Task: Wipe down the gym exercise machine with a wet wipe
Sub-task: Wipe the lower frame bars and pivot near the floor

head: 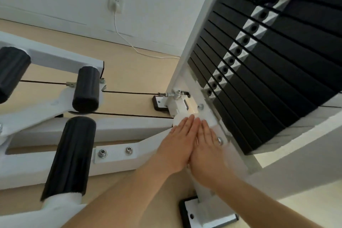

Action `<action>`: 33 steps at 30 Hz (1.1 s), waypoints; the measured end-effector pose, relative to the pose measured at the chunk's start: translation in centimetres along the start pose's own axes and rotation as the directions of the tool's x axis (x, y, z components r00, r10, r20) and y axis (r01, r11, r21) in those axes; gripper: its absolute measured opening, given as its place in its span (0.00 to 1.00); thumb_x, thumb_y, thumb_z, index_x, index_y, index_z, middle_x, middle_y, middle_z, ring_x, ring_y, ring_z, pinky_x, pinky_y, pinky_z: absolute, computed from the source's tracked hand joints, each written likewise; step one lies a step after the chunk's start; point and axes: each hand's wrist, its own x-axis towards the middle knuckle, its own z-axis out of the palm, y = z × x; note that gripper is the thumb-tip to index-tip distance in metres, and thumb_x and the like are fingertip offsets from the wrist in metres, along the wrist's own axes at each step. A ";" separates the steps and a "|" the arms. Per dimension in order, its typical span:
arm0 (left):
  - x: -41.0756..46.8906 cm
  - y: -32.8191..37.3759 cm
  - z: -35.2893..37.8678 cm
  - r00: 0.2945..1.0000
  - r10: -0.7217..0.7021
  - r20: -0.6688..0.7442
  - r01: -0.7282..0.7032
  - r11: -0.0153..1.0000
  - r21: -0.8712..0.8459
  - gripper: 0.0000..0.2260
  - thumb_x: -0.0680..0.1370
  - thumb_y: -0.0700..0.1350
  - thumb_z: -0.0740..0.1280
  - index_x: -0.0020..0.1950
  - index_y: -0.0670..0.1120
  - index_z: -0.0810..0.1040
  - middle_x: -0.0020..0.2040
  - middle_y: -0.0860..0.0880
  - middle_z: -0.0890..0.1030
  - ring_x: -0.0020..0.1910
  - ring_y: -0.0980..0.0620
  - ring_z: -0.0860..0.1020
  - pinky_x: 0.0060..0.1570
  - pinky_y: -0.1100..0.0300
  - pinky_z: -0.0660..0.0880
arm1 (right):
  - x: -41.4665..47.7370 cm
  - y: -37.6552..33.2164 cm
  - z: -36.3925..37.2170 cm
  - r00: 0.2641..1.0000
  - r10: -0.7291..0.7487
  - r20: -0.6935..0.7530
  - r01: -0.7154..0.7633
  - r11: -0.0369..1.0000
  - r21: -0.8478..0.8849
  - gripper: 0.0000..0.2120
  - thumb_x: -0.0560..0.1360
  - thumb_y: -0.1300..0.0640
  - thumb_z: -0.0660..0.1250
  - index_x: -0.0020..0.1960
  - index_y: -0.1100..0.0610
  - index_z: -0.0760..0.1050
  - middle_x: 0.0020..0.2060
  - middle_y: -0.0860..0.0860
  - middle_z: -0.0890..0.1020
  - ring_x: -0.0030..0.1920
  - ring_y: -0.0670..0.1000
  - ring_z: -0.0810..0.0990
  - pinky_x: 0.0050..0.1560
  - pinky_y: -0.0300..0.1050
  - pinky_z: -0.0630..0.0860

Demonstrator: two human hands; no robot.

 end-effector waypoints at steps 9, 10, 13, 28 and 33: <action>3.6 -0.2 0.8 0.990 0.108 -0.094 -0.104 0.994 0.039 0.27 0.84 0.46 0.53 0.80 0.45 0.46 0.80 0.48 0.49 0.78 0.52 0.50 0.76 0.52 0.51 | -1.3 1.0 0.2 0.994 0.103 -0.046 -0.104 0.994 -0.032 0.47 0.65 0.48 0.76 0.73 0.70 0.60 0.74 0.68 0.60 0.76 0.65 0.56 0.74 0.62 0.51; 3.5 -0.1 0.8 0.989 0.103 -0.102 -0.099 0.994 0.048 0.26 0.84 0.46 0.54 0.80 0.45 0.48 0.80 0.48 0.51 0.78 0.51 0.52 0.76 0.52 0.52 | -1.3 1.2 0.0 0.995 0.090 -0.044 -0.093 0.994 -0.049 0.46 0.66 0.48 0.76 0.73 0.70 0.59 0.74 0.68 0.59 0.76 0.66 0.56 0.75 0.62 0.49; 2.3 -0.8 0.3 0.995 0.043 -0.087 -0.039 0.998 0.047 0.24 0.84 0.46 0.51 0.79 0.44 0.50 0.79 0.47 0.54 0.78 0.51 0.54 0.76 0.51 0.52 | -0.6 0.3 0.2 0.995 0.022 -0.093 -0.025 0.999 -0.028 0.41 0.66 0.55 0.74 0.71 0.73 0.62 0.71 0.70 0.64 0.74 0.68 0.61 0.73 0.63 0.51; -7.0 -7.5 -7.3 0.570 -0.619 0.540 0.123 0.715 0.689 0.36 0.80 0.43 0.62 0.78 0.39 0.41 0.77 0.39 0.55 0.73 0.40 0.61 0.66 0.45 0.65 | 0.8 -13.9 1.0 0.947 -0.303 0.106 0.288 0.948 0.133 0.31 0.82 0.57 0.47 0.75 0.70 0.34 0.75 0.67 0.37 0.76 0.65 0.36 0.73 0.59 0.32; -8.8 -6.1 -7.0 0.523 -0.634 0.570 -0.105 0.616 0.781 0.35 0.78 0.47 0.65 0.79 0.41 0.48 0.76 0.37 0.57 0.72 0.37 0.62 0.67 0.42 0.65 | -1.0 -14.6 0.7 0.954 -0.254 0.162 0.196 0.932 0.305 0.33 0.82 0.58 0.48 0.74 0.71 0.31 0.70 0.66 0.29 0.74 0.63 0.30 0.73 0.59 0.31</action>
